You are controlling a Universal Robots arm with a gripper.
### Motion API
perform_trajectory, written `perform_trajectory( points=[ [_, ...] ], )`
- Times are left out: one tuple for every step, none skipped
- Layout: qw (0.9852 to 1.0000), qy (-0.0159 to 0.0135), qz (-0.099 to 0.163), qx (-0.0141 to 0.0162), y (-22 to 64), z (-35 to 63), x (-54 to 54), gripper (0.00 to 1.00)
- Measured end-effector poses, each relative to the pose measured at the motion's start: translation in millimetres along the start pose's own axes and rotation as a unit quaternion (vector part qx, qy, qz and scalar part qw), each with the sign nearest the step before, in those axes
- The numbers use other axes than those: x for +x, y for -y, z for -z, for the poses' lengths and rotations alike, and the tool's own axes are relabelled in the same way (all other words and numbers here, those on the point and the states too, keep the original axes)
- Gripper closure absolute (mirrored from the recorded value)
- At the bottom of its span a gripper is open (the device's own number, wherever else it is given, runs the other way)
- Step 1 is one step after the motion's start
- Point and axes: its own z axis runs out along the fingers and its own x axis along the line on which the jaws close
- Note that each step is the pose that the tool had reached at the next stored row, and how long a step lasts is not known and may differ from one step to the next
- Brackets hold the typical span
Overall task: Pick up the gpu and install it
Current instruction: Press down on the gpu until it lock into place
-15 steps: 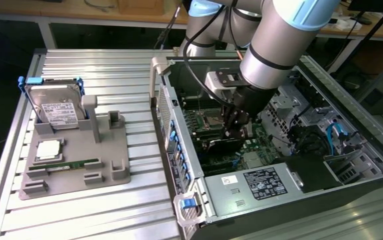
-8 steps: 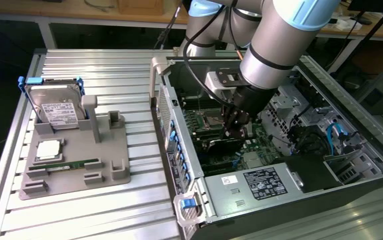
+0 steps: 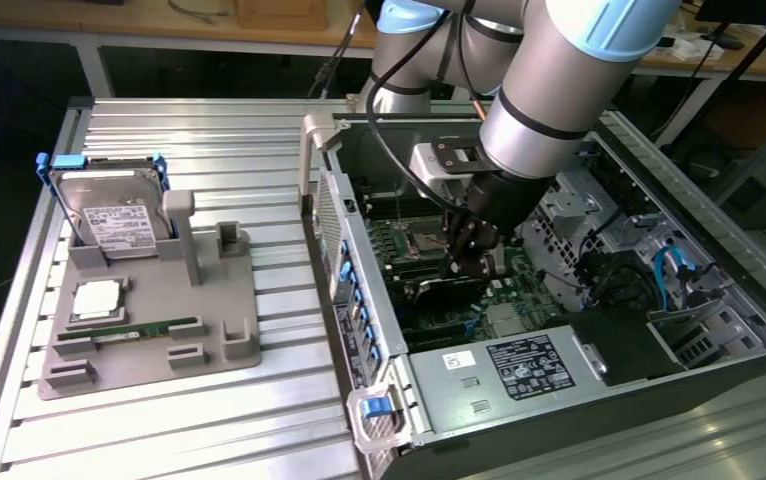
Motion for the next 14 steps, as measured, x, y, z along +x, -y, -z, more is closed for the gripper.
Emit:
perform_trajectory(
  points=[
    [1.0,0.0001,-0.005,0.0001,0.0,-0.1,0.0,0.89],
    [0.9999,0.0004,-0.012,0.0004,0.0,-0.3,0.0,0.89],
    [0.9996,0.0011,-0.029,0.0012,0.0,-0.9,0.0,0.89],
    [0.9992,0.0015,-0.04,0.0016,0.1,-1.3,0.0,0.89],
    [0.9989,0.0018,-0.047,0.0019,0.1,-1.6,0.0,0.89],
    [0.9984,0.0021,-0.056,0.0023,0.1,-1.9,0.1,0.89],
    [0.9979,0.0024,-0.064,0.0026,0.1,-2.2,0.1,0.89],
    [0.9974,0.0027,-0.072,0.0029,0.1,-2.5,0.1,0.89],
    [0.9967,0.003,-0.081,0.0033,0.1,-2.7,0.1,0.89],
    [0.9962,0.0033,-0.087,0.0035,0.1,-2.8,0.1,0.89],
    [0.9955,0.0036,-0.094,0.0038,0.1,-2.9,0.0,0.89],
    [0.9949,0.0039,-0.1,0.0041,0.1,-3.0,0.0,0.89],
    [0.9947,0.004,-0.103,0.0042,0.1,-3.0,-0.1,0.89],
    [0.9946,0.004,-0.103,0.0042,0.1,-3.0,-0.1,0.89]
  ],
)
